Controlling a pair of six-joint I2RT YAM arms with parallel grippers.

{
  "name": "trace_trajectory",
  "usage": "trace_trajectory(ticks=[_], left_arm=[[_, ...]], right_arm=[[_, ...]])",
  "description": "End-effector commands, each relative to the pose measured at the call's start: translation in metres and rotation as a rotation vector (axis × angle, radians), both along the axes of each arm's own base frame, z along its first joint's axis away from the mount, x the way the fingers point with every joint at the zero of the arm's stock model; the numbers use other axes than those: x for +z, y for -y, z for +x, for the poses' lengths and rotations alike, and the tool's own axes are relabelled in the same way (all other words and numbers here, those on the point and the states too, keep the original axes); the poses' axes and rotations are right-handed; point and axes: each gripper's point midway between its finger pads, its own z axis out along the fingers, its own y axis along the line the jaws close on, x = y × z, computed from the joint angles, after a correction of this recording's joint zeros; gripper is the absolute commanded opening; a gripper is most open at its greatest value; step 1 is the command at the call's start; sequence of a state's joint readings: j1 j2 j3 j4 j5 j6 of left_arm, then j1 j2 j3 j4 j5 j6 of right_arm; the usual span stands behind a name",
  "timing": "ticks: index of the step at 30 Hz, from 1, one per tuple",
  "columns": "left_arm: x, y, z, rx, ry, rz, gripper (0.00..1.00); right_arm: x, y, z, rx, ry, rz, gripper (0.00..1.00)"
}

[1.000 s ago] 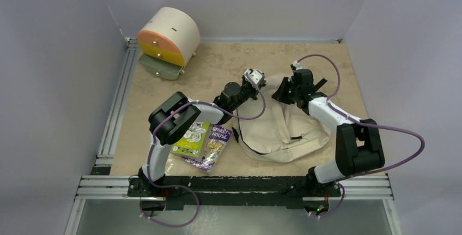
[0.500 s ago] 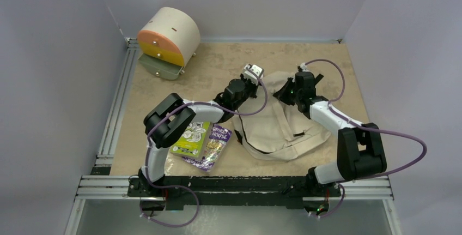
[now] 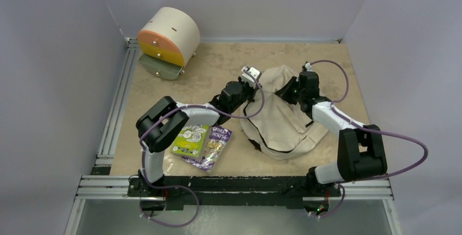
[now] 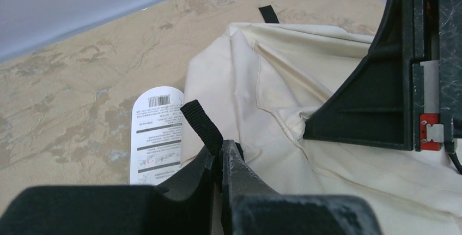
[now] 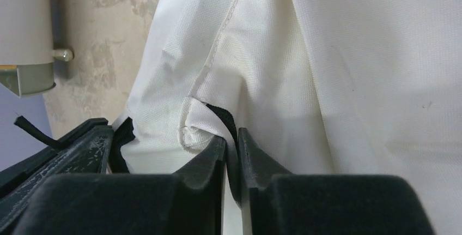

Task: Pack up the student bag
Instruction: Unzip the student bag at the center of the board.

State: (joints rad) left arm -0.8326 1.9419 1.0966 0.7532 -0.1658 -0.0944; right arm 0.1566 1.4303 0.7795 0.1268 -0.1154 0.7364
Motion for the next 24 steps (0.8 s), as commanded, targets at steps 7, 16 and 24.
trace_trajectory(ticks=[7, 16, 24], left_arm=[[0.049, -0.012, -0.001, 0.028, 0.103, -0.125, 0.0], [0.043, -0.007, -0.004, 0.013, 0.116, -0.113, 0.0], [0.034, -0.001, -0.006, -0.007, 0.116, -0.098, 0.0]], right_arm=[[0.066, 0.03, 0.031, -0.081, 0.154, -0.058, 0.55], [0.041, 0.014, 0.071, 0.006, 0.042, -0.093, 0.76], [0.012, -0.021, 0.08, 0.083, -0.041, -0.147, 0.84]])
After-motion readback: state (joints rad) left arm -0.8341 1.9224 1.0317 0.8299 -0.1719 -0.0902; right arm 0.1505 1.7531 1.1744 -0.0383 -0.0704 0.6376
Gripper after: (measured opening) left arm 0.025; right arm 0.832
